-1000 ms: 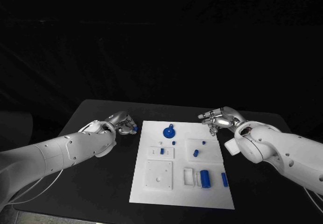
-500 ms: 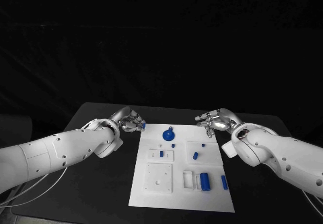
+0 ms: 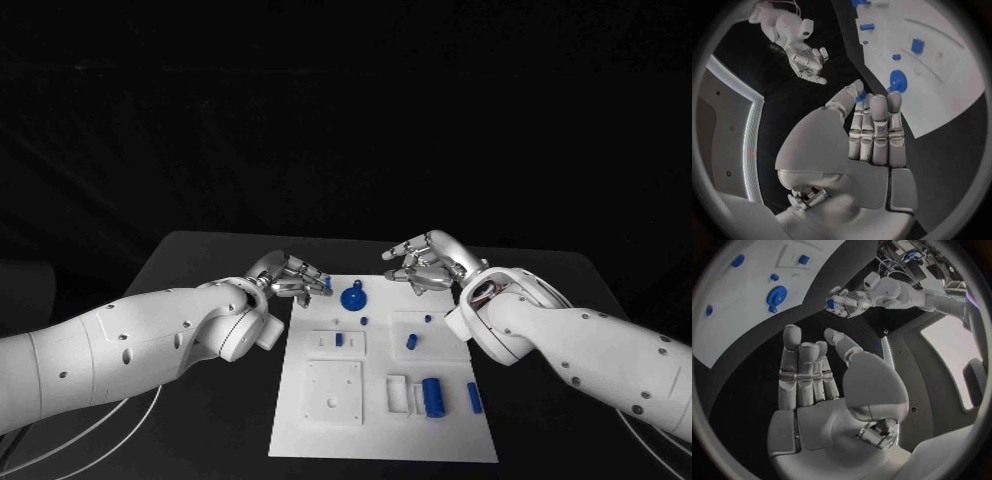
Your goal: Assemble the parts on the task board
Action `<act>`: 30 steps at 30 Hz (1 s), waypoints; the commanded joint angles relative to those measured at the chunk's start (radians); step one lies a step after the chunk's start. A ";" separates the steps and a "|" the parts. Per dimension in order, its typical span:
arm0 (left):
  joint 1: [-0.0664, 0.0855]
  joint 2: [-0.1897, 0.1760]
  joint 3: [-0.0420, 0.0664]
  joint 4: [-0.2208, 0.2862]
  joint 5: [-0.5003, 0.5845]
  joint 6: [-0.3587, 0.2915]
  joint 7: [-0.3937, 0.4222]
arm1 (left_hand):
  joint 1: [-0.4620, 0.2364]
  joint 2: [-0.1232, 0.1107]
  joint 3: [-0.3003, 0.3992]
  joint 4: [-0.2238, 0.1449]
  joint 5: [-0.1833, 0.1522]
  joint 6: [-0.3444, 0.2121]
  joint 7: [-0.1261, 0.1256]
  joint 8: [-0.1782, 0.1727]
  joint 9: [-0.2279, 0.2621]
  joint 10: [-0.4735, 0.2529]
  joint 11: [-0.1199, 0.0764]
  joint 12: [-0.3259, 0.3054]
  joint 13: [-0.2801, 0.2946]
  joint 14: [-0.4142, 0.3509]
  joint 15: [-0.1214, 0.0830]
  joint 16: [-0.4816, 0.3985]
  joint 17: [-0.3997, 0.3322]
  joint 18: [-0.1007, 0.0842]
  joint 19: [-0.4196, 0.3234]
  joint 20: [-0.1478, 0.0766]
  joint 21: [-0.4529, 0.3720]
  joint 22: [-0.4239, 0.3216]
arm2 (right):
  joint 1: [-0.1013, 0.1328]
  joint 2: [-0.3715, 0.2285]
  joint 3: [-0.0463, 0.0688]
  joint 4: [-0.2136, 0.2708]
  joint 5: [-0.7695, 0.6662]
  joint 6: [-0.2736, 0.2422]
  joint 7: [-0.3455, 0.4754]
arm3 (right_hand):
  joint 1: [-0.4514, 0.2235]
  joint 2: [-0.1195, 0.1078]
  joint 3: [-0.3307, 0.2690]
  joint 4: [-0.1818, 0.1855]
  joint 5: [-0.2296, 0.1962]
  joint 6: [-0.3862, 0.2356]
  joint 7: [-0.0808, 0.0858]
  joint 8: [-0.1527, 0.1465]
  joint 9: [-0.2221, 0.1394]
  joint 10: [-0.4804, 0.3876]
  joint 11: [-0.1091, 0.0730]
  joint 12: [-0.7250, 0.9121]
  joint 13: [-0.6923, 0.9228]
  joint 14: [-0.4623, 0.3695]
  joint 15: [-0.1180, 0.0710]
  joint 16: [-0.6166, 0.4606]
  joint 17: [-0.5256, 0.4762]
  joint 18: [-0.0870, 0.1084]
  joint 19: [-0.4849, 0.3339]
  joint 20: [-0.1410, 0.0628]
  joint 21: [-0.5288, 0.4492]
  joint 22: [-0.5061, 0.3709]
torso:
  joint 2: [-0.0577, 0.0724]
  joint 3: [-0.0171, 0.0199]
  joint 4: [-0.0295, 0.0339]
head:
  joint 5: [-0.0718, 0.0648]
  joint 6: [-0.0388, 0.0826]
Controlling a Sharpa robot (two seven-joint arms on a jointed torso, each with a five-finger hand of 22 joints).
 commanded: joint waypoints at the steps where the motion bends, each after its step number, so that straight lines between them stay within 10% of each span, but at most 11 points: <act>1: 0.001 0.005 0.001 0.017 0.250 0.055 0.045 | -0.003 0.011 0.020 0.023 0.000 0.012 -0.003 0.004 0.008 0.016 -0.009 0.006 0.009 -0.001 0.002 -0.005 0.000 0.010 -0.006 -0.003 -0.002 0.019 | -0.004 0.015 -0.003 0.006 -0.197 -0.074 0.013 | 0.016 -0.004 -0.011 0.001 -0.016 0.007 0.000 -0.004 -0.001 0.007 0.001 0.007 0.001 0.010 0.001 0.005 0.001 0.012 0.037 0.005 0.007 0.001 | 0.000 -0.0010 0.0014 | -0.006 0.002; 30: -0.002 0.011 0.000 0.058 0.522 0.142 0.081 | -0.027 0.029 -0.003 0.025 -0.008 0.009 -0.005 0.005 0.013 0.017 -0.011 0.007 0.009 -0.003 0.002 -0.012 -0.002 0.003 -0.010 -0.002 -0.019 0.015 | -0.031 0.093 -0.034 0.005 -0.421 -0.149 -0.052 | 0.056 0.000 -0.147 0.006 -0.136 0.026 -0.008 -0.004 -0.001 0.019 -0.001 0.014 0.014 0.023 0.000 0.019 0.014 0.006 0.041 0.003 0.046 -0.010 | 0.001 -0.0030 0.0019 | -0.012 0.017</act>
